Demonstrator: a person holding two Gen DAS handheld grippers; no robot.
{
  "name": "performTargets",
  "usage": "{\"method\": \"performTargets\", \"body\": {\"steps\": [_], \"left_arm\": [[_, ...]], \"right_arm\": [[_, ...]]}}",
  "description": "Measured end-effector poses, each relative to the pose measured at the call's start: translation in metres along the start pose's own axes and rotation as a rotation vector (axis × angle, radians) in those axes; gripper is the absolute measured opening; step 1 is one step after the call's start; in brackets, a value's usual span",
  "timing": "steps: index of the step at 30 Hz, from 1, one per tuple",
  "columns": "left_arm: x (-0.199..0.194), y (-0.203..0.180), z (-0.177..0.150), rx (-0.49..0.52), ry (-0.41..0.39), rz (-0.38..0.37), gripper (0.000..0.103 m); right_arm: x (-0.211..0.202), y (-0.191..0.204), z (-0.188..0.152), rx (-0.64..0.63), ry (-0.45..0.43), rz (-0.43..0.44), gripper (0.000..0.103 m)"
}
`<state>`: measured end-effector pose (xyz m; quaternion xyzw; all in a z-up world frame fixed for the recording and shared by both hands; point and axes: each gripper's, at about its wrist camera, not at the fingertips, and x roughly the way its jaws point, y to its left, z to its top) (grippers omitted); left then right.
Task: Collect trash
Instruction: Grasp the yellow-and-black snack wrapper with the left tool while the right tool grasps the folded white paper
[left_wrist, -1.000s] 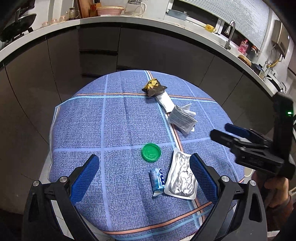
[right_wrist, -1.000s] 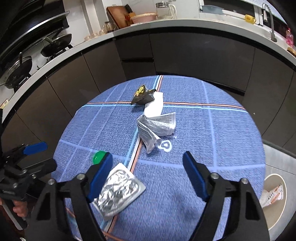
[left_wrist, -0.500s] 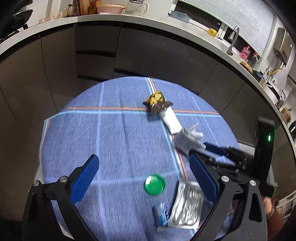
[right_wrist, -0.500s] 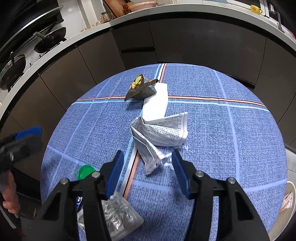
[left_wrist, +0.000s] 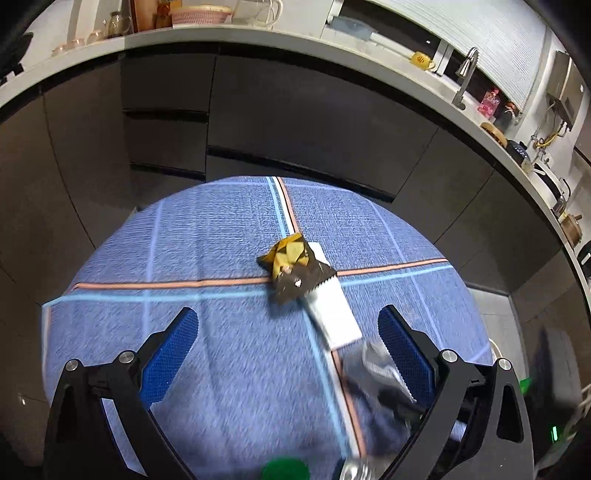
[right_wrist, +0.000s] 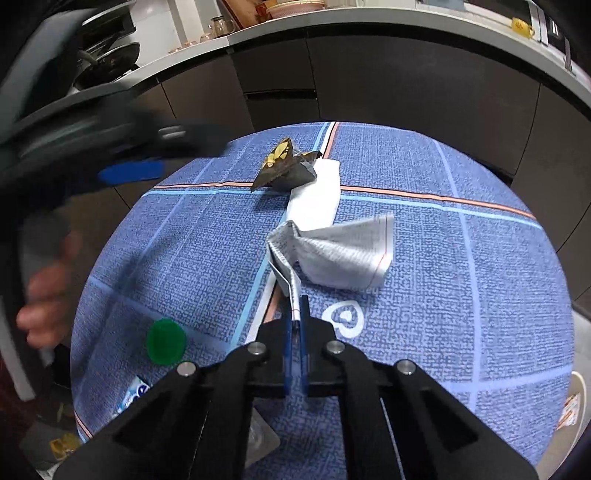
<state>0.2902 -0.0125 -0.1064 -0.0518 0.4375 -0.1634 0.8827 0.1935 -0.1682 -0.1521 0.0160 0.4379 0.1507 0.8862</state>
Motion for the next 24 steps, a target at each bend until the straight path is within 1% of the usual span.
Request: {"method": "performTargets", "body": {"steps": [6, 8, 11, 15, 18, 19, 21, 22, 23, 24], "left_arm": [[0.045, -0.001, 0.019, -0.049, 0.056, 0.021, 0.094], [0.054, 0.000, 0.022, -0.064, 0.068, 0.020, 0.094], [0.064, 0.001, 0.027, -0.082, 0.081, 0.014, 0.094], [0.077, 0.004, 0.032, -0.102, 0.099, 0.026, 0.093], [0.086, 0.008, 0.035, -0.133, 0.121, 0.021, 0.091], [0.089, 0.009, 0.036, -0.144, 0.132, 0.013, 0.088], [0.095, 0.011, 0.037, -0.154, 0.156, -0.005, 0.080], [0.099, 0.013, 0.037, -0.154, 0.171, -0.013, 0.072], [0.102, 0.013, 0.037, -0.153, 0.185, -0.020, 0.060], [0.102, 0.012, 0.037, -0.141, 0.182, -0.010, 0.056]], "right_arm": [[-0.017, -0.005, -0.003, 0.010, -0.036, -0.012, 0.005], [-0.020, -0.009, -0.004, 0.018, -0.033, 0.002, 0.005], [-0.023, -0.014, -0.005, 0.035, -0.037, -0.004, 0.005], [-0.023, -0.019, -0.006, 0.051, -0.036, -0.008, 0.005], [-0.026, -0.022, -0.008, 0.058, -0.036, -0.012, 0.005], [-0.025, -0.022, -0.007, 0.060, -0.036, -0.013, 0.005], [-0.027, -0.024, -0.008, 0.066, -0.036, -0.015, 0.005], [-0.027, -0.025, -0.008, 0.068, -0.036, -0.016, 0.005], [-0.028, -0.026, -0.009, 0.070, -0.037, -0.018, 0.005], [-0.030, -0.026, -0.009, 0.072, -0.039, -0.020, 0.005]]}}
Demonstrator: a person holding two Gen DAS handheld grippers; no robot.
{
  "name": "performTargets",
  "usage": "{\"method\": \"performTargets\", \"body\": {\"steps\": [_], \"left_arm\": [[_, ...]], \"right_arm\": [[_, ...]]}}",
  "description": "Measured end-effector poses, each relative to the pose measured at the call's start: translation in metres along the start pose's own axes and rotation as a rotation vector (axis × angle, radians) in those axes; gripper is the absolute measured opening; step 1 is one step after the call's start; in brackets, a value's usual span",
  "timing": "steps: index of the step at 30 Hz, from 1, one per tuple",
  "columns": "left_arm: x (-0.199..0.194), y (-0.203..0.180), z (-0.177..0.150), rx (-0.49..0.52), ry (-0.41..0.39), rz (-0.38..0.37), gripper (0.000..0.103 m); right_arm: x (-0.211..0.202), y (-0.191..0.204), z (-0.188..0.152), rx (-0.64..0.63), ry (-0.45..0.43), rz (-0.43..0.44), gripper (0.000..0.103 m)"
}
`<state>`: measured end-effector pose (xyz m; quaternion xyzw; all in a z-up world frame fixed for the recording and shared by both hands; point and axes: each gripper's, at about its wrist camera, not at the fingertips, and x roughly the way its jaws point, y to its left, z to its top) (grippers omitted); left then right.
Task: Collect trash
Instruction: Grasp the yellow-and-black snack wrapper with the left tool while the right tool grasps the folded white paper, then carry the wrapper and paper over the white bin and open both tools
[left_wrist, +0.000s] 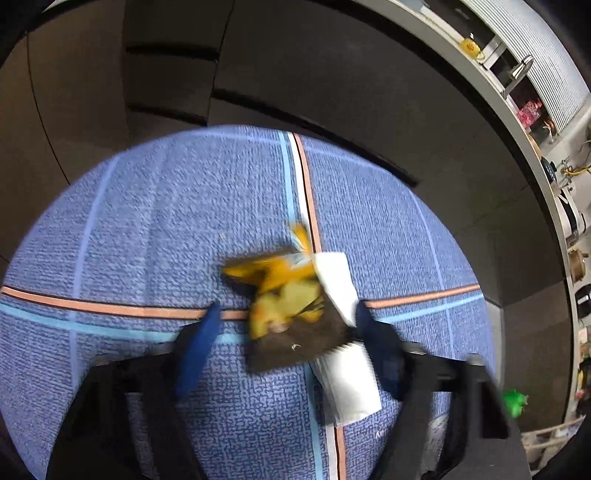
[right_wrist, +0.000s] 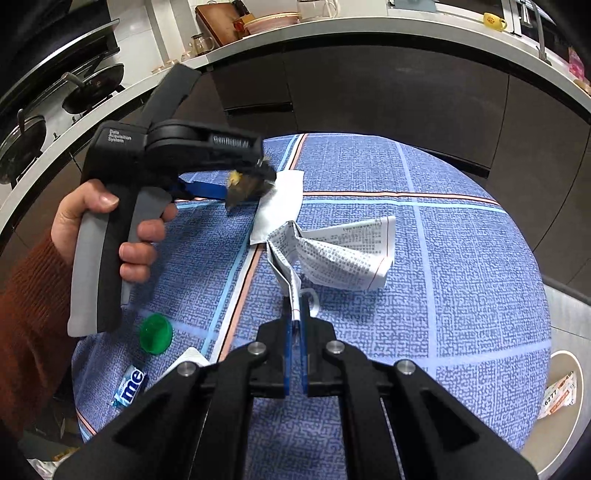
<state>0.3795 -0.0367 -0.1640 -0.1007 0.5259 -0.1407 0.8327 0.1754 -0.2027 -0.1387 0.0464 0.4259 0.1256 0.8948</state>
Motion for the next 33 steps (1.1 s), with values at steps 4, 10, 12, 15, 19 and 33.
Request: {"method": "performTargets", "body": {"steps": [4, 10, 12, 15, 19, 33], "left_arm": [[-0.005, 0.000, -0.005, 0.026, 0.011, -0.030, 0.037], [-0.034, -0.004, -0.019, 0.057, -0.038, -0.040, 0.031], [-0.047, -0.005, -0.024, 0.065, -0.057, -0.049, 0.031], [-0.073, -0.011, -0.036, 0.076, -0.092, -0.078, 0.030], [-0.101, -0.023, -0.054, 0.096, -0.126, -0.107, 0.030], [-0.172, -0.104, -0.115, 0.295, -0.177, -0.204, 0.030]], "right_arm": [[-0.007, -0.001, -0.001, 0.008, -0.011, -0.005, 0.005], [-0.023, 0.002, -0.005, 0.011, -0.035, -0.002, 0.005], [-0.031, 0.004, -0.006, 0.010, -0.047, -0.002, 0.005], [-0.045, 0.006, -0.009, 0.012, -0.069, -0.003, 0.005], [-0.065, 0.008, -0.011, 0.017, -0.104, -0.005, 0.005], [-0.140, -0.006, -0.032, 0.063, -0.225, -0.050, 0.005]]}}
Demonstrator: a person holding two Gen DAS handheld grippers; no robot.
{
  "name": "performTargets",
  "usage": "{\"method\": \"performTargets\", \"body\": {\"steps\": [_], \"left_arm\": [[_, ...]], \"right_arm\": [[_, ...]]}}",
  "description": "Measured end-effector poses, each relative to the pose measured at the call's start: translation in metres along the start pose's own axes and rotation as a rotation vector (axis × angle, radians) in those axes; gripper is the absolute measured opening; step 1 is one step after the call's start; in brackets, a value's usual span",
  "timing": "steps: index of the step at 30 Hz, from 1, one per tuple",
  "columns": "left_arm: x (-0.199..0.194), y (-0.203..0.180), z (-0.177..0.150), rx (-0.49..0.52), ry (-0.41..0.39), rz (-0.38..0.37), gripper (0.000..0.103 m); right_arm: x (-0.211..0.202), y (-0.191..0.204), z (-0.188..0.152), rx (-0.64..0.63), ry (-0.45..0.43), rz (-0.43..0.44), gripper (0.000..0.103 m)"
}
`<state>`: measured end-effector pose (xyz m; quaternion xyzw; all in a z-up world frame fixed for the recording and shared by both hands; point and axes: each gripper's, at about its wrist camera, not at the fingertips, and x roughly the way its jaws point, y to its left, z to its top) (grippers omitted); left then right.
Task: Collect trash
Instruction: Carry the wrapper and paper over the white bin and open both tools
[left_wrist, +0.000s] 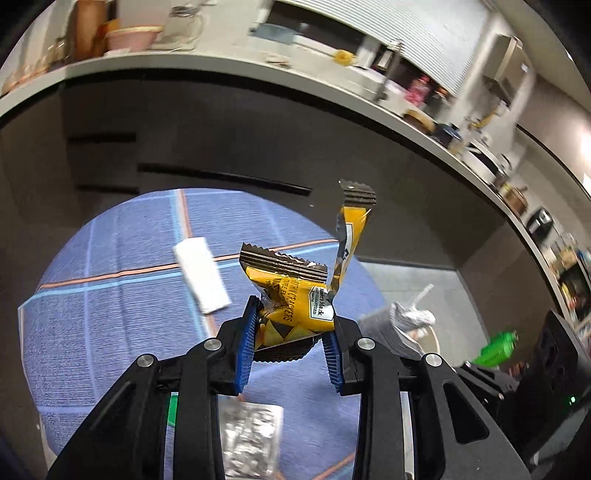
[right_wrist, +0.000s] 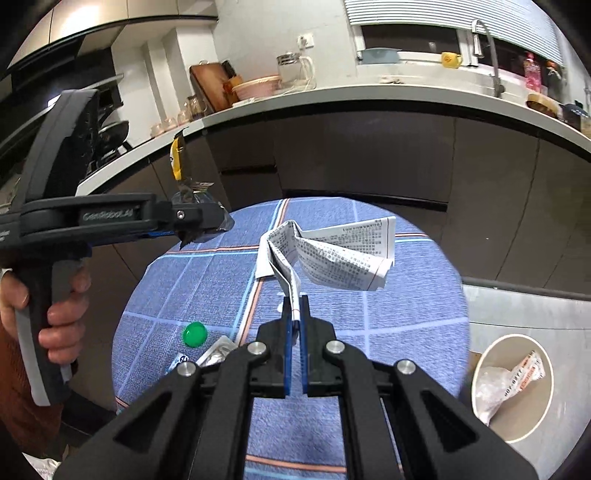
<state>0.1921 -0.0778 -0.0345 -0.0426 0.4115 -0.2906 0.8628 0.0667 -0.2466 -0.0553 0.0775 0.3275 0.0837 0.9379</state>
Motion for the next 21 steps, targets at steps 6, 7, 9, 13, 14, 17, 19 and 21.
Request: {"method": "performTargets", "body": {"steps": [6, 7, 9, 13, 14, 17, 19, 21], "left_arm": [[0.001, -0.052, -0.005, 0.107, 0.024, -0.065, 0.030], [0.004, -0.062, -0.006, 0.123, 0.032, -0.081, 0.030], [0.007, -0.074, -0.008, 0.149, 0.042, -0.099, 0.030], [0.026, -0.108, -0.013, 0.200, 0.079, -0.141, 0.030], [0.032, -0.115, -0.015, 0.210, 0.089, -0.148, 0.030], [0.049, -0.138, -0.019, 0.240, 0.121, -0.172, 0.030], [0.062, -0.154, -0.023, 0.263, 0.148, -0.191, 0.030], [0.072, -0.168, -0.025, 0.284, 0.165, -0.199, 0.030]], "right_arm": [[-0.026, -0.026, -0.009, 0.055, -0.034, -0.048, 0.005], [-0.030, -0.032, -0.011, 0.068, -0.039, -0.059, 0.005], [-0.038, -0.045, -0.016, 0.091, -0.047, -0.079, 0.005], [-0.055, -0.074, -0.028, 0.145, -0.063, -0.128, 0.005], [-0.057, -0.078, -0.030, 0.156, -0.065, -0.138, 0.005], [-0.070, -0.103, -0.041, 0.208, -0.075, -0.181, 0.005], [-0.077, -0.118, -0.047, 0.233, -0.078, -0.202, 0.005], [-0.084, -0.134, -0.055, 0.263, -0.079, -0.226, 0.005]]}}
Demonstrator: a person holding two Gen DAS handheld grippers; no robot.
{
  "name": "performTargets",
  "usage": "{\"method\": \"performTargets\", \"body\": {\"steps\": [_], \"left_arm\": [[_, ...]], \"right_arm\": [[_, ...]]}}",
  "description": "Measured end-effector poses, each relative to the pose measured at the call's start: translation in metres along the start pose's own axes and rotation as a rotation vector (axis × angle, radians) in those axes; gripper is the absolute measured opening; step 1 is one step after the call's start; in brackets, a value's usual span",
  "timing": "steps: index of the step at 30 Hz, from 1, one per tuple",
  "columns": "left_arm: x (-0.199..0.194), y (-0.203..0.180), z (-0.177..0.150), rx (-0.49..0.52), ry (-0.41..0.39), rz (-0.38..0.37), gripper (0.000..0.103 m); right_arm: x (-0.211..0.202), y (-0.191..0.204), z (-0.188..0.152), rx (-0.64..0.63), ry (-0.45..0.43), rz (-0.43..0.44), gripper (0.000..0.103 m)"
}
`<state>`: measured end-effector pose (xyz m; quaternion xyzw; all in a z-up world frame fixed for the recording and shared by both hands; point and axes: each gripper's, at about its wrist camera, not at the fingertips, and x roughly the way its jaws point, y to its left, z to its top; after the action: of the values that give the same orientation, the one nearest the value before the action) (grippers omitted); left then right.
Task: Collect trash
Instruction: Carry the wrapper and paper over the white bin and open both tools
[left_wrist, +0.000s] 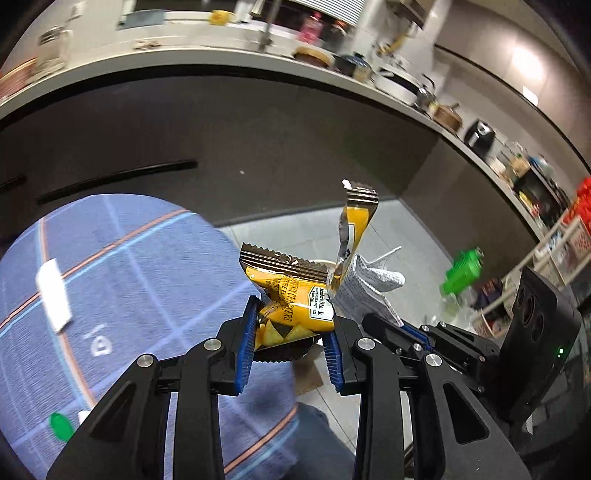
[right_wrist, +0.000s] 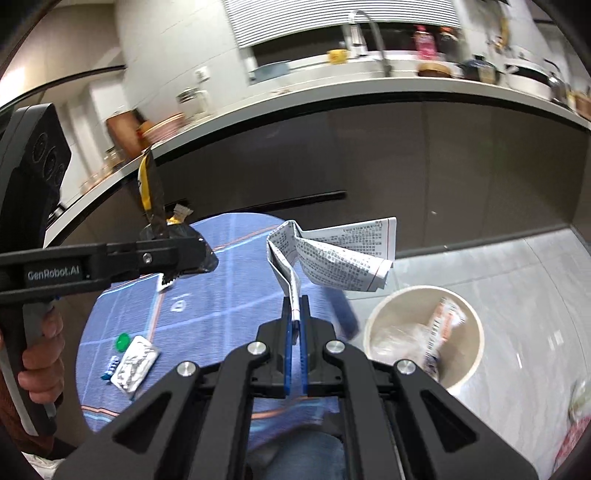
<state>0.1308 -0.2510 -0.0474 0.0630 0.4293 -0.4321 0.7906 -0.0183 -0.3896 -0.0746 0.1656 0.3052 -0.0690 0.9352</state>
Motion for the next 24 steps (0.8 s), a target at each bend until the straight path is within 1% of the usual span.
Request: {"method": "performTargets", "body": {"steps": [6, 10, 13, 18, 24], "left_arm": [[0.045, -0.036, 0.012, 0.066, 0.061, -0.034, 0.030], [0.075, -0.052, 0.019, 0.078, 0.110, -0.061, 0.030], [0.099, -0.063, 0.023, 0.087, 0.145, -0.067, 0.030], [0.139, -0.070, 0.027, 0.093, 0.201, -0.074, 0.031], [0.183, -0.079, 0.030, 0.105, 0.261, -0.072, 0.031]], "right_arm": [[0.000, -0.045, -0.011, 0.069, 0.016, -0.057, 0.005], [0.005, -0.067, -0.020, 0.108, 0.035, -0.082, 0.005], [0.015, -0.083, -0.027, 0.135, 0.062, -0.100, 0.005], [0.035, -0.111, -0.040, 0.184, 0.118, -0.126, 0.005], [0.061, -0.130, -0.051, 0.207, 0.171, -0.139, 0.005]]}}
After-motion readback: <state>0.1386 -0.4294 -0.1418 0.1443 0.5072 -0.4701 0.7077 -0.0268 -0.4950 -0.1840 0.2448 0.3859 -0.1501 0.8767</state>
